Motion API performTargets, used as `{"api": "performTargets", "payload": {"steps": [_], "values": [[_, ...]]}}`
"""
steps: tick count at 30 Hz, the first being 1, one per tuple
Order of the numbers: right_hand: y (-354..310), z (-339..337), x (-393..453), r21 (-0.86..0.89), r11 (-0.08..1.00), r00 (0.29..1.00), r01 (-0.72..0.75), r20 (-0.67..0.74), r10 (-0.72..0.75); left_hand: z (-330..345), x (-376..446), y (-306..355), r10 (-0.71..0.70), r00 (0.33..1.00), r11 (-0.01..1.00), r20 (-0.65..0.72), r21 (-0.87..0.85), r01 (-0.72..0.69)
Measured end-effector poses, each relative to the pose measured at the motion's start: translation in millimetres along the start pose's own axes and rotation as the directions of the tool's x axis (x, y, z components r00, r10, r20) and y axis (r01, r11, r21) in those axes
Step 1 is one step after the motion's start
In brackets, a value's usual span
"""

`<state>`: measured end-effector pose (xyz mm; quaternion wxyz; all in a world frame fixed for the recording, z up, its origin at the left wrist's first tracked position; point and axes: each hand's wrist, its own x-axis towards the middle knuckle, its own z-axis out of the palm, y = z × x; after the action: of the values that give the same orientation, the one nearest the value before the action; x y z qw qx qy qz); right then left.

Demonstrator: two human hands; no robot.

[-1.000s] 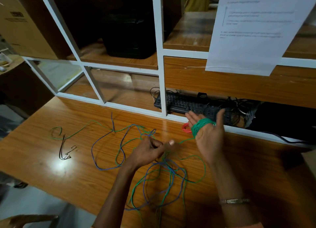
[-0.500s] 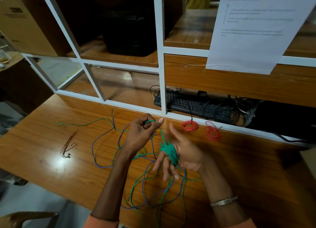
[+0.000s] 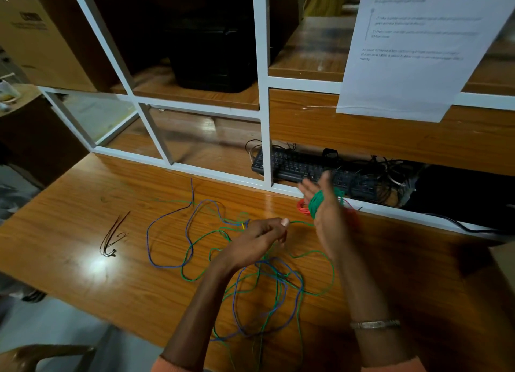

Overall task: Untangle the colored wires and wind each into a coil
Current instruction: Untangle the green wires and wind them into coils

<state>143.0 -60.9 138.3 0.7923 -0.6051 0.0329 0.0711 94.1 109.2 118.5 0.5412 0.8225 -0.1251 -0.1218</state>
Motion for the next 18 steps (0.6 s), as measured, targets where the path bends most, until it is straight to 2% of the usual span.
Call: {"api": "performTargets", "payload": {"steps": [1, 3, 5, 6, 8, 10, 12, 14, 15, 16, 18], "values": [[9, 3, 0, -0.207, 0.977, 0.998, -0.058, 0.0, 0.059, 3, 3, -1, 0.012, 1.0, 1.0, -0.024, -0.002, -0.012], [18, 6, -4, -0.493, 0.863, 0.988, -0.112, 0.034, 0.148, 6, 8, -3, 0.028, 0.996, 1.0, -0.081, -0.002, -0.028], [20, 5, -9, -0.641, 0.756, 0.972, -0.129, 0.067, 0.224, 5, 9, -4, 0.043, 0.99, 0.999, -0.136, -0.027, -0.047], [19, 5, -13, -0.656, 0.739, 0.959, -0.156, 0.079, 0.273, 2, 9, -4, 0.052, 0.984, 0.998, -0.169, -0.027, -0.057], [17, 5, -18, -0.646, 0.725, 0.887, -0.237, 0.16, 0.433, -3, 8, -4, 0.076, 0.973, 0.997, -0.217, 0.021, -0.074], [12, 3, -23, -0.606, 0.73, 0.753, -0.316, 0.307, 0.582, -5, 7, -5, 0.093, 0.971, 0.995, -0.219, 0.041, -0.086], [7, 2, -24, -0.502, 0.778, 0.586, -0.378, 0.521, 0.621, -4, 6, -5, 0.098, 0.965, 0.995, -0.243, -0.01, -0.103], [1, 1, -25, -0.378, 0.815, 0.403, -0.44, 0.727, 0.555, -5, 6, -6, 0.074, 0.953, 0.991, -0.294, -0.081, -0.102], [-2, 0, -26, -0.318, 0.828, 0.337, -0.462, 0.8, 0.496, -5, 6, -5, 0.067, 0.952, 0.99, -0.299, -0.1, -0.101], [-5, -1, -26, -0.246, 0.843, 0.301, -0.478, 0.856, 0.42, -4, 7, -4, 0.059, 0.955, 0.989, -0.289, -0.115, -0.096], [-9, -2, -25, -0.057, 0.864, 0.317, -0.5, 0.916, 0.244, -1, 8, -3, 0.046, 0.963, 0.987, -0.266, -0.139, -0.085]]}}
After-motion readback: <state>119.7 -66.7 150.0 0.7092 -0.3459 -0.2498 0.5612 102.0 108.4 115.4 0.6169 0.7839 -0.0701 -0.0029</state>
